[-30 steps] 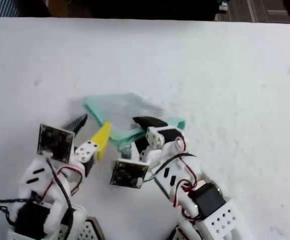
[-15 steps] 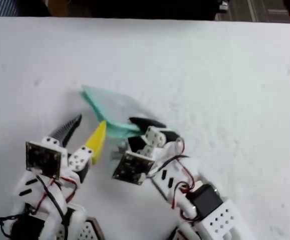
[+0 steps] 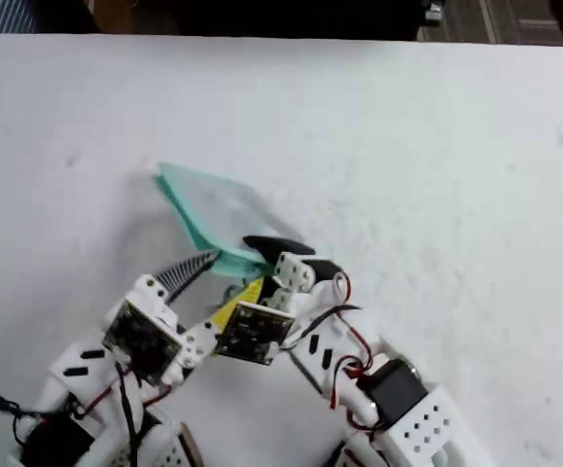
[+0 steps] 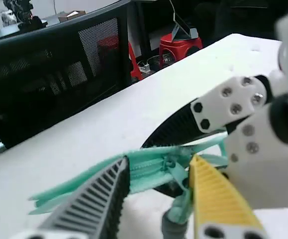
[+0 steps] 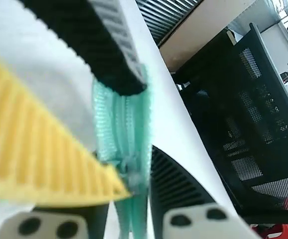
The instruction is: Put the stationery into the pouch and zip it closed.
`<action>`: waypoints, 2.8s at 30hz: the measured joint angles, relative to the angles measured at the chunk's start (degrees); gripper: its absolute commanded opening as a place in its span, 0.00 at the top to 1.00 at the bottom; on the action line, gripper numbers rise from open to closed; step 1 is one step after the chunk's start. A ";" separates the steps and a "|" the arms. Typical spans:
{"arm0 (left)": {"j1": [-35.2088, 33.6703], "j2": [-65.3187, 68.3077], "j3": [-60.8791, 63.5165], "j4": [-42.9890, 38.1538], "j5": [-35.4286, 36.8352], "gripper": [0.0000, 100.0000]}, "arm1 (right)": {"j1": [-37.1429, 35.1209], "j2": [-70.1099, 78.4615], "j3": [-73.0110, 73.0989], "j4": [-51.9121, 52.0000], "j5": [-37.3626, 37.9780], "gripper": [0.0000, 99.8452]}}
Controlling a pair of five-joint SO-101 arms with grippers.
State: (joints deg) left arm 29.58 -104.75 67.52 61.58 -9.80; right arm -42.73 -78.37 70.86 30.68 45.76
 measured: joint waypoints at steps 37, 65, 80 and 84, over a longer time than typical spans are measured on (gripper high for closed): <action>-20.75 0.09 -14.95 10.81 -26.37 0.71 | -0.09 -0.35 -22.15 21.71 -3.60 0.98; 3.69 0.00 -13.27 14.86 -14.42 0.69 | -18.55 -0.79 -39.74 45.63 25.93 0.98; 7.91 0.00 -7.47 11.08 -12.04 0.83 | -21.36 -0.62 -39.74 47.03 26.90 0.98; 8.18 0.00 -7.38 9.76 -12.04 0.96 | -20.75 0.53 -39.74 47.03 27.16 0.98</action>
State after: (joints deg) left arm 37.76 -104.75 60.13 71.34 -21.85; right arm -63.47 -77.85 31.12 77.71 72.92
